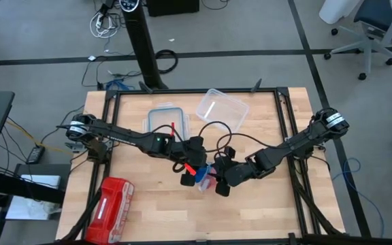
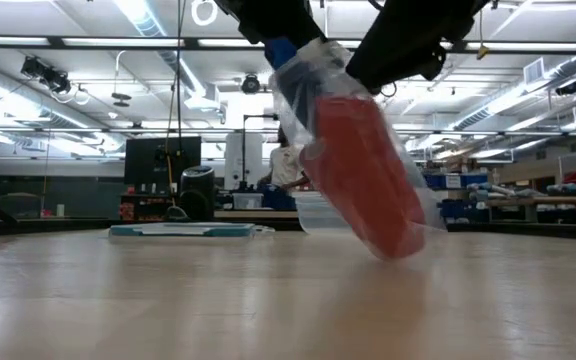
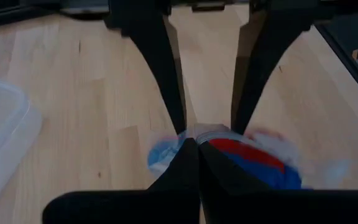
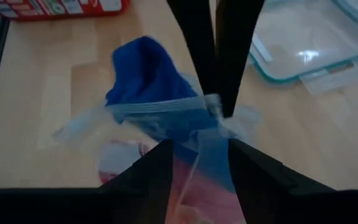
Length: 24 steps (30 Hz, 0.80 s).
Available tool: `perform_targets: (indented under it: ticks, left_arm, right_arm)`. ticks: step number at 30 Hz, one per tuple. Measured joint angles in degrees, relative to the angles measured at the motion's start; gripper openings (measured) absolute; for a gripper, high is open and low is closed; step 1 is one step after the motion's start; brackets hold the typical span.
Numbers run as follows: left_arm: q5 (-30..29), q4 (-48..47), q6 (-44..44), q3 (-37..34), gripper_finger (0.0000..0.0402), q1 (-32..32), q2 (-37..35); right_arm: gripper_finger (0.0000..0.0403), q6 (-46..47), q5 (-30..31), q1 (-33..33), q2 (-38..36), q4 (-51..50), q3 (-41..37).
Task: Roll bandage
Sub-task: Put the blue bandage into the transparent zip bag
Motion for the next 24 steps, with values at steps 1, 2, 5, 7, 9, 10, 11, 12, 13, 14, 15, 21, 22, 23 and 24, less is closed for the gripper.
perform_targets:
  ticks: [1, 2, 5, 7, 9, 10, 11, 12, 13, 14, 15, 21, 22, 23, 24]
  left_arm:
    - [0.0, 0.0, 0.0, 0.0, 0.0000, 0.0, 0.0]
    - [0.0, 0.0, 0.0, 0.0, 0.0000, 0.0, 0.0]
    - [0.0, -0.1, 0.2, 0.0, 0.0000, 0.0, 0.0]
    - [0.0, -0.1, 0.2, 0.0, 0.0000, 0.0, 0.0]
    - [-0.1, -0.1, 0.2, 0.0, 0.0000, 0.0, 0.0]
    - [-0.1, -0.1, 0.2, 0.0, 0.0000, 0.0, 0.0]
    - [-0.1, -0.1, 0.3, 0.0, 0.0000, 0.0, 0.0]
    - [-0.1, -0.2, 0.4, 0.0, 0.0000, 0.0, 0.0]
    - [-0.1, -0.1, 0.7, 0.0, 0.0000, 0.0, 0.0]
    - [-0.1, -0.2, 1.1, 0.0, 0.0000, 0.0, 0.0]
    - [-0.1, -0.2, 1.3, 0.0, 0.0000, 0.0, 0.0]
    - [0.1, -0.5, 1.3, 0.0, 0.0000, 0.0, 0.0]
    - [0.3, -0.5, 1.3, 0.0, 0.0000, 0.0, 0.0]
    - [0.3, -0.5, 1.3, 0.0, 0.0001, -0.1, 0.0]
    - [0.3, -0.4, 1.4, 0.0, 0.0002, -0.1, 0.0]
  right_arm:
    - [0.0154, -0.8, 0.0, -0.3, 0.0, 1.1, -0.3]
    - [0.0151, -1.7, 0.0, -0.4, 0.0, 2.4, -0.6]
    - [0.0129, -3.9, 0.5, -0.6, 0.0, 4.0, -1.0]
    - [0.0100, -3.8, 0.6, -0.7, 0.0, 4.0, -1.3]
    - [0.0061, -3.7, 0.3, -0.8, 0.0, 4.0, -1.5]
    - [0.0038, -3.7, 0.2, -0.8, 0.0, 4.0, -1.5]
    - [0.0020, -3.7, 0.2, -0.8, 0.0, 4.0, -1.5]
    - [0.0011, -3.7, 0.2, -0.8, 0.0, 4.0, -1.6]
    - [0.0009, -3.7, 0.1, -0.8, 0.0, 4.0, -1.6]
    - [0.0009, -3.4, 0.0, -0.7, 0.0, 4.2, -1.6]
    - [0.0007, -3.3, 0.0, -0.6, 0.0, 4.2, -1.6]
    - [0.0001, -2.4, 0.2, 1.2, -0.1, 3.3, -1.6]
    - [0.0001, -2.0, 0.5, 1.6, -0.2, 3.1, -1.6]
    - [0.0001, -1.6, 1.0, 1.9, -0.2, 2.9, -1.6]
    - [0.0001, -1.4, 1.4, 2.3, -0.2, 2.8, -1.6]
